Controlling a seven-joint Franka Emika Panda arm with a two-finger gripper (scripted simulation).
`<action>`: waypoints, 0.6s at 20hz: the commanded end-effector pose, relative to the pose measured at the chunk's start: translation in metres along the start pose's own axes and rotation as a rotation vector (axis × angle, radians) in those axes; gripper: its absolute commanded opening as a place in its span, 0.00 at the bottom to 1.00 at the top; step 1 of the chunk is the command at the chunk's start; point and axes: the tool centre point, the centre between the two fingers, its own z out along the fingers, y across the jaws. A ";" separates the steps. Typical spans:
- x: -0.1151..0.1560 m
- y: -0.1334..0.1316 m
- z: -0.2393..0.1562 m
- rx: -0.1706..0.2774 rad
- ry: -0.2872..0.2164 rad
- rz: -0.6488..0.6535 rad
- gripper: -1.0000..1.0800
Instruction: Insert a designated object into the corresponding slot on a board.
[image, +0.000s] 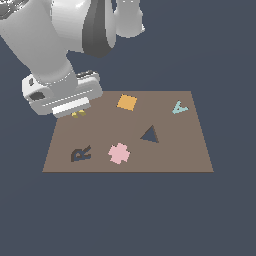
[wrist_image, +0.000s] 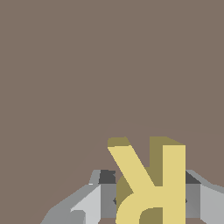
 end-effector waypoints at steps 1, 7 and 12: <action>0.007 0.008 -0.001 0.000 0.000 -0.083 0.00; 0.030 0.029 -0.002 -0.001 0.000 -0.323 0.00; 0.055 0.041 -0.004 -0.001 0.000 -0.538 0.00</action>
